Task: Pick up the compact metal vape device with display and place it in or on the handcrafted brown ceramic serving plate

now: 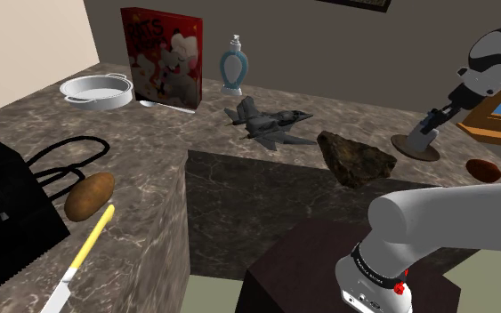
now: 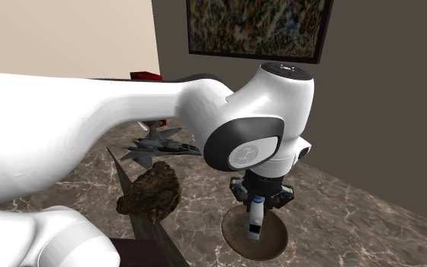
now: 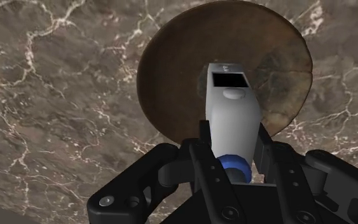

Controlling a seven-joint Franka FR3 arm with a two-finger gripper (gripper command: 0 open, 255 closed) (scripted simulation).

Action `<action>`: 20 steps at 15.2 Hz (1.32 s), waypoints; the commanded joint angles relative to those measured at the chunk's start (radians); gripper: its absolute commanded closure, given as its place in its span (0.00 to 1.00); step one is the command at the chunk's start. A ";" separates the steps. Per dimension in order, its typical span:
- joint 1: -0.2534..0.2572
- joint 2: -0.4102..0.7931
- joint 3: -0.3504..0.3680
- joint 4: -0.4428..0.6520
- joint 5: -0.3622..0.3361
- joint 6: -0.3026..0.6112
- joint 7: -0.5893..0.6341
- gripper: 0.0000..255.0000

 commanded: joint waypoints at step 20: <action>0.000 -0.007 0.030 0.119 0.016 -0.126 -0.005 0.00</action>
